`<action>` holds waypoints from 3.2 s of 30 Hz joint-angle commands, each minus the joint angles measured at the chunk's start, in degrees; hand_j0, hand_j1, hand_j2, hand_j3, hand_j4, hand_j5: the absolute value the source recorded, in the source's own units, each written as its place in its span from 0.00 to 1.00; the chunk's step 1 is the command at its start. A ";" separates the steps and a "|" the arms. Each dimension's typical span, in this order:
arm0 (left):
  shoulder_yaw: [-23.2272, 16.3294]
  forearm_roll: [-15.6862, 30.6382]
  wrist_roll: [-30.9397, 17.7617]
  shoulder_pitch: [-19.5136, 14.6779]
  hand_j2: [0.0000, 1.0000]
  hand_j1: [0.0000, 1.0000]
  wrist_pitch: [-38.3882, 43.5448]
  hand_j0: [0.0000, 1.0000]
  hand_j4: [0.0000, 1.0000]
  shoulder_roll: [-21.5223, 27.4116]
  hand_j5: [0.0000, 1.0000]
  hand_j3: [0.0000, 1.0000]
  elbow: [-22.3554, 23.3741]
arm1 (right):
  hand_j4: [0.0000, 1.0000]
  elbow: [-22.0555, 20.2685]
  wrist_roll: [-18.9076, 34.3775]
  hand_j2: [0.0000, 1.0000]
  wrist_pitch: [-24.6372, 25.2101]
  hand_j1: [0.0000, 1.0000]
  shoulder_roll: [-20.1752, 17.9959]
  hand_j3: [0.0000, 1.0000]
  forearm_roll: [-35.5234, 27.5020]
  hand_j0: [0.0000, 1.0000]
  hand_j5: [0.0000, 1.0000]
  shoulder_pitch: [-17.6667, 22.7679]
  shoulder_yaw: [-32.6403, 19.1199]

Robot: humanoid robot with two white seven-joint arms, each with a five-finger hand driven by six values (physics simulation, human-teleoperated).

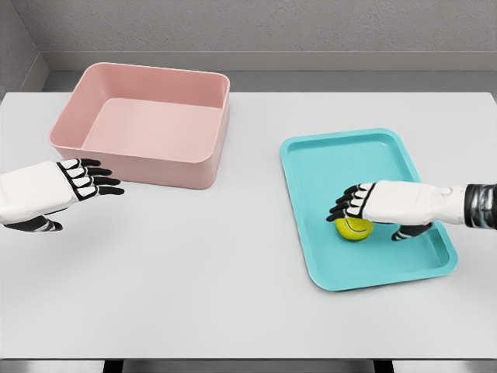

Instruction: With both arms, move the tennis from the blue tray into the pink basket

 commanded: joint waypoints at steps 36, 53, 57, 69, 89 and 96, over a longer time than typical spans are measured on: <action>-0.01 0.81 -0.08 0.00 1.00 1.00 0.06 1.00 1.00 0.24 1.00 1.00 0.21 | 0.79 6.14 2.63 0.79 0.14 0.79 7.45 0.79 4.79 0.79 0.79 -1.05 0.41; -0.01 0.81 -0.08 -0.09 1.00 1.00 0.06 1.00 1.00 0.24 1.00 1.00 0.04 | 0.66 5.97 2.63 0.66 0.14 0.66 7.36 0.66 4.79 0.66 0.66 -1.41 -0.03; -0.01 0.81 -0.08 -0.09 1.00 1.00 0.06 1.00 1.00 0.24 1.00 1.00 -0.05 | 0.60 5.18 2.63 0.60 0.14 0.60 7.36 0.60 4.53 0.60 0.60 -1.67 -0.20; -0.01 0.90 -0.08 -0.18 1.00 1.00 0.06 1.00 1.00 0.24 1.00 1.00 -0.05 | 0.56 5.09 2.63 0.56 0.14 0.56 7.18 0.56 4.18 0.56 0.56 -2.46 -0.64; -0.01 0.55 0.01 -0.18 1.00 1.00 0.06 1.00 1.00 0.59 1.00 1.00 0.04 | 0.49 2.36 2.63 0.49 0.14 0.49 12.10 0.49 1.54 0.49 0.49 -5.10 -0.91; -0.01 0.64 0.01 -0.18 1.00 1.00 0.06 1.00 1.00 0.68 1.00 1.00 0.04 | 0.49 2.10 2.63 0.49 0.14 0.49 15.89 0.49 1.63 0.49 0.49 -5.71 -0.38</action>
